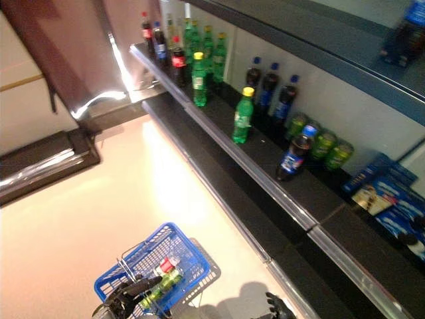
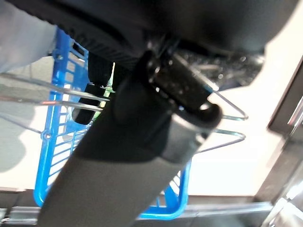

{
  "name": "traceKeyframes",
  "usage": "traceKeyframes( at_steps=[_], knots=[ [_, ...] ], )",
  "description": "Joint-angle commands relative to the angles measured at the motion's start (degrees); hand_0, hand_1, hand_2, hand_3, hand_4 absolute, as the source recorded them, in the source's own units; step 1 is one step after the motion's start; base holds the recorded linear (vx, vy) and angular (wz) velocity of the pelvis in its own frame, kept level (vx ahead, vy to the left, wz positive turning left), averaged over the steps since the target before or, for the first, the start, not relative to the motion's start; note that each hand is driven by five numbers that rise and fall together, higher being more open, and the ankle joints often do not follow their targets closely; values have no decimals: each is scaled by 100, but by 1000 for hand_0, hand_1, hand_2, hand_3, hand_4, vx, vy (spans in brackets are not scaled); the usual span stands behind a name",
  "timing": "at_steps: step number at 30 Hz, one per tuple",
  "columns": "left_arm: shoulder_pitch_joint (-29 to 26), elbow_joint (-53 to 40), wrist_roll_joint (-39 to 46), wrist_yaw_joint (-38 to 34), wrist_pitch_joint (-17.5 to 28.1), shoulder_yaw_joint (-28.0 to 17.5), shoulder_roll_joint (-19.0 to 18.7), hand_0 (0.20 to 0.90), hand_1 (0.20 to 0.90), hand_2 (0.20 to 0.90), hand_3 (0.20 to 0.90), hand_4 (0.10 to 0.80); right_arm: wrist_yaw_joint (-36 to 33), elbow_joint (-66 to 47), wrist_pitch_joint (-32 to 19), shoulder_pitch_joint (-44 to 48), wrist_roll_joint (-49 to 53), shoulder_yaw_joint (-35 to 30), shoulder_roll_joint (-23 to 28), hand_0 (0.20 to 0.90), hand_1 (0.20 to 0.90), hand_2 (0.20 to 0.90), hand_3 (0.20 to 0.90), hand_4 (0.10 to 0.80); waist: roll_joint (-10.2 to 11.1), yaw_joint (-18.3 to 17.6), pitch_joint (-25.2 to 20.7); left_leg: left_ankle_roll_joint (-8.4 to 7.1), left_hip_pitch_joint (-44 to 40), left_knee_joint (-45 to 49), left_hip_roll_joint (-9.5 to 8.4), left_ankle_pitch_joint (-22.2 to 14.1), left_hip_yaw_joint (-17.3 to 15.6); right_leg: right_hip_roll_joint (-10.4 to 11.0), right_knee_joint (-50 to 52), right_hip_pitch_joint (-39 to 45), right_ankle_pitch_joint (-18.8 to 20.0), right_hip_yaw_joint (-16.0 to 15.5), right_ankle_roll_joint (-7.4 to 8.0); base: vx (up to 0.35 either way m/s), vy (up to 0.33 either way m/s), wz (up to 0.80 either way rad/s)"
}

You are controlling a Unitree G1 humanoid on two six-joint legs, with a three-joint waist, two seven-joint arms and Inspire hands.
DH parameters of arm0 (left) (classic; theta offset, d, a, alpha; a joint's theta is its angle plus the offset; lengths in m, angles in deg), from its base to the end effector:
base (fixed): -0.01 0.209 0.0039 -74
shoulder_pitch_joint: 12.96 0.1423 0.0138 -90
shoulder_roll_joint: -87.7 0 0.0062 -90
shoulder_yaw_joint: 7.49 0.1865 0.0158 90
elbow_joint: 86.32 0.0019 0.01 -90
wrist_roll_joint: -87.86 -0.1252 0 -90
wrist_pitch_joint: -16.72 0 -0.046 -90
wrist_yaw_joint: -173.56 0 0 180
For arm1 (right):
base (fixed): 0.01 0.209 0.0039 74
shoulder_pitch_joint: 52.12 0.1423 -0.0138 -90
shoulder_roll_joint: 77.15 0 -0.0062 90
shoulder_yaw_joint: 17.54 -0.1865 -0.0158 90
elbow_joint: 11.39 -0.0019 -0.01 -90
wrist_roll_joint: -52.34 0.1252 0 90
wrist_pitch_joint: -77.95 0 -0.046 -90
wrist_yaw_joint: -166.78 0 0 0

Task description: Pick up the drink and place into the basket.

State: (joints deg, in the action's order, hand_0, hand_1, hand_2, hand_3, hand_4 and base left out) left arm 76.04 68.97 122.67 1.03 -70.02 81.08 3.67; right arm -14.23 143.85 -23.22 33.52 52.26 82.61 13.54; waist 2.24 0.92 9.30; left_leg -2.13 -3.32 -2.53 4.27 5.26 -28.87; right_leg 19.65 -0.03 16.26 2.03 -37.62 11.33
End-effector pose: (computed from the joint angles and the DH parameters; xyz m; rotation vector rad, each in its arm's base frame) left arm 0.0903 0.2117 -0.1016 -0.4454 0.9509 0.3409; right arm 0.0618 -0.2334 -0.0996 -0.3534 1.0331 0.0047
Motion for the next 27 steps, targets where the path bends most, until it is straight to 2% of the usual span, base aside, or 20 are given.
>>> traceKeyframes(
  at_steps=[1,2,5,6,8,10,11,13,15,16,17,18,20,21,22,23,24,25,27],
  knots=[
    [235,-159,-114,355,651,-269,-518,300,300,300,200,100,-64,177,-119,288,33,-237,256,900,900,900,900,800,-220,255,-213,-326,-291,-101,199,-153,133,-665,164,-595,-126,248,-255,189,315,31],
    [262,-184,-129,381,651,-281,-529,300,300,300,200,100,-4,208,-140,287,30,-295,263,900,900,900,900,800,-184,325,-217,-275,-292,-34,69,-265,247,-599,67,-590,17,243,-199,165,294,26],
    [293,-214,-249,408,664,-301,-565,300,300,300,200,100,-22,242,-151,310,-28,-359,241,900,900,900,900,800,-153,434,-212,-197,-310,-11,-132,-433,407,-415,82,-642,216,241,-88,153,324,28],
    [274,-201,-287,442,656,-303,-604,300,300,300,200,100,-70,239,-67,340,65,-408,245,900,900,900,900,800,-138,475,-217,-135,-304,-35,-259,-486,491,-300,131,-651,307,278,-16,165,376,16],
    [204,-211,-261,396,671,-230,-675,300,300,300,200,100,-15,207,-32,365,25,-480,278,900,900,900,900,800,-114,436,-237,-38,-328,-143,-442,-523,682,-189,298,-731,460,561,54,213,412,21],
    [95,-219,-175,349,643,-138,-745,300,300,300,200,100,19,190,-57,362,22,-458,274,900,900,900,900,800,-119,355,-251,40,-321,-172,-521,-532,842,-216,732,-849,399,938,40,142,252,30],
    [-48,-218,-113,371,593,-63,-837,300,300,300,200,100,10,170,-63,359,125,-417,265,900,900,900,900,800,-129,263,-257,134,-225,-134,-552,-465,947,-332,1211,-1089,397,1270,-69,120,206,37],
    [-238,-224,-50,433,552,74,-890,300,300,300,200,100,-28,158,-9,368,258,-348,250,900,900,900,900,800,-162,111,-236,191,-269,-181,-623,-485,1268,-619,1735,-1425,444,1744,-106,207,212,79],
    [-373,-238,-32,490,534,218,-880,300,300,300,200,100,-41,201,9,371,284,-290,240,900,900,900,900,800,-202,-22,-181,237,-391,-236,-668,-537,1539,-813,2007,-1834,582,1957,-127,213,112,100],
    [-382,-245,-35,492,533,236,-875,300,300,300,200,100,-51,209,8,369,304,-284,239,900,900,900,900,800,-202,-42,-168,244,-417,-242,-682,-549,1575,-836,2006,-1898,597,1974,-124,276,28,78],
    [-419,-309,-20,503,497,338,-846,300,300,300,200,100,-44,245,9,330,303,-252,227,900,900,900,900,800,-180,-161,-94,281,-545,-247,-770,-624,1774,-1002,1856,-2251,718,2082,-112,262,-15,65],
    [-424,-324,-12,514,479,360,-841,300,300,300,200,100,-39,255,8,314,300,-246,226,900,900,900,900,800,-161,-213,-58,295,-603,-247,-808,-658,1852,-1063,1779,-2330,718,2111,-101,391,-49,66],
    [-420,-363,-88,581,475,497,-779,300,300,300,200,100,-88,285,-14,235,369,-226,209,900,900,900,900,800,-66,-397,29,348,-761,-217,-1006,-789,2232,-1438,1196,-2777,843,2354,-49,344,-67,86],
    [-412,-360,-116,602,494,519,-755,300,300,300,200,100,-100,283,-14,218,374,-234,206,900,900,900,900,800,-64,-436,54,354,-793,-199,-1033,-814,2330,-1485,1084,-2843,867,2405,-45,457,-100,126],
    [-367,-314,-191,678,583,624,-708,300,300,300,200,100,-99,319,-72,143,291,-274,190,900,900,900,900,800,-51,-573,103,388,-846,-67,-1150,-911,2723,-1637,578,-3182,975,2783,-53,467,-114,120],
    [-342,-286,-212,696,620,666,-701,300,300,300,200,100,-93,338,-96,114,239,-297,194,900,900,900,900,800,-92,-647,124,405,-879,2,-1160,-970,2884,-1718,463,-3357,996,2949,-59,456,-116,98],
    [-336,-281,-214,691,625,676,-698,300,300,300,200,100,-88,340,-106,107,216,-302,196,900,900,900,900,800,-107,-663,133,408,-892,16,-1156,-987,2915,-1738,449,-3383,993,2974,-61,326,-96,107],
    [-308,-259,-248,702,660,696,-700,300,300,300,200,100,-77,356,-126,97,186,-336,194,900,900,900,900,800,-152,-734,162,439,-926,74,-1159,-1039,3053,-1844,523,-3571,994,3198,-104,201,-64,123],
    [-295,-181,-319,793,701,710,-739,300,300,300,200,100,-108,407,-143,93,254,-351,204,900,900,900,900,800,-136,-772,164,496,-952,179,-1214,-1163,3189,-1842,501,-3490,1004,3372,-148,387,-166,141]
  ],
)
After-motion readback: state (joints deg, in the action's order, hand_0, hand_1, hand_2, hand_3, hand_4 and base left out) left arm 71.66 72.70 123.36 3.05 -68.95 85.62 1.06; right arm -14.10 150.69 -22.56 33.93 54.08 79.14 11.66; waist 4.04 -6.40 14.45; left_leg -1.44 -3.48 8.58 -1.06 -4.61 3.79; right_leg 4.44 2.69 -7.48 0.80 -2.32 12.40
